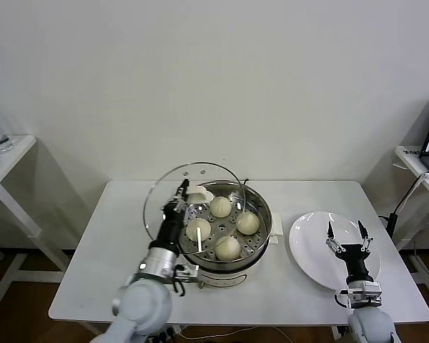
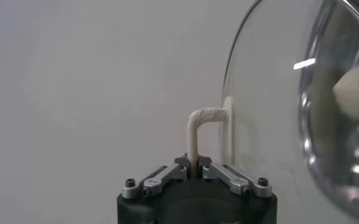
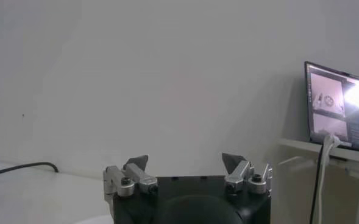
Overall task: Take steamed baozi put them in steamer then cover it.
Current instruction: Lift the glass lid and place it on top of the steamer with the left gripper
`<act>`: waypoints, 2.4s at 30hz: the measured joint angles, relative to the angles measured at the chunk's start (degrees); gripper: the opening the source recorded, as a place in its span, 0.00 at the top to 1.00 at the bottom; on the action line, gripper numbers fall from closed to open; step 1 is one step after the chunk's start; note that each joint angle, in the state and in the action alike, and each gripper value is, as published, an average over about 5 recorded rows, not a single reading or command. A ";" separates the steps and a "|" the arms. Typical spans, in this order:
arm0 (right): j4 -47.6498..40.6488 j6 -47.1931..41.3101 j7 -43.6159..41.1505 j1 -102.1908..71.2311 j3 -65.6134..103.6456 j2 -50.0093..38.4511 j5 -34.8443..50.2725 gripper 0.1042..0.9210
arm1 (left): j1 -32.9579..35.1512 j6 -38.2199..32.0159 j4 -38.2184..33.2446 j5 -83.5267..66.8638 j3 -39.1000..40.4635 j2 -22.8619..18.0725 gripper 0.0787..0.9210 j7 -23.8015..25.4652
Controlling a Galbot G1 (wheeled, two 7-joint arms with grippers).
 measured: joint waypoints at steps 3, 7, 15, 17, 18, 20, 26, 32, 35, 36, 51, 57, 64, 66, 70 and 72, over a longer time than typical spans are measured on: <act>-0.62 0.13 -0.11 0.27 -0.19 0.27 -0.20 0.12 | -1.23 1.79 0.89 0.84 2.60 -1.04 0.87 2.10; -1.35 0.15 -0.21 0.59 -0.50 0.54 -0.37 0.12 | -2.55 3.29 2.08 1.69 5.26 -2.15 0.87 3.94; -2.11 0.16 -0.23 1.14 -0.93 0.95 -0.73 0.12 | -5.04 4.08 4.76 3.24 8.71 -3.18 0.87 5.84; -2.20 0.16 -0.24 1.21 -1.01 1.04 -0.82 0.12 | -5.53 4.04 5.36 3.51 9.18 -3.16 0.87 6.01; -2.27 0.16 -0.24 1.25 -1.04 1.09 -0.85 0.12 | -5.74 3.99 5.64 3.65 9.39 -3.12 0.87 6.06; -2.41 0.16 -0.26 1.30 -1.12 1.17 -0.90 0.12 | -6.12 3.79 6.17 3.96 9.78 -3.02 0.87 6.10; -2.76 0.16 -0.33 1.35 -1.28 1.40 -1.07 0.12 | -7.22 2.85 7.69 5.02 10.32 -2.91 0.87 5.86; -2.91 0.16 -0.39 1.46 -1.28 1.50 -1.16 0.12 | -7.58 2.08 8.55 5.82 10.78 -2.96 0.87 5.26; -2.97 0.16 -0.41 1.58 -1.28 1.47 -1.16 0.12 | -7.77 1.75 9.17 6.10 10.93 -2.93 0.87 5.08; -3.00 0.16 -0.41 1.61 -1.28 1.47 -1.17 0.12 | -7.83 1.69 9.38 6.15 10.96 -2.95 0.87 5.05; -3.49 0.23 -0.56 2.03 -1.45 1.61 -1.22 0.12 | -8.25 0.88 11.10 6.63 10.47 -2.49 0.87 4.62; -3.60 0.28 -0.58 2.10 -1.51 1.68 -1.32 0.12 | -8.36 0.75 11.60 6.65 10.38 -2.59 0.87 4.50; -3.61 0.37 -0.59 2.10 -1.44 1.65 -1.41 0.12 | -8.70 0.73 12.28 6.10 10.23 -2.61 0.87 4.46; -3.61 0.40 -0.59 2.12 -1.41 1.64 -1.44 0.12 | -8.74 0.71 12.44 5.95 10.14 -2.59 0.87 4.45; -3.61 0.47 -0.59 2.19 -1.40 1.65 -1.52 0.12 | -8.81 0.67 12.67 5.75 10.01 -2.61 0.87 4.42; -3.61 0.50 -0.59 2.24 -1.40 1.67 -1.57 0.12 | -8.85 0.65 12.81 5.70 9.97 -2.65 0.87 4.37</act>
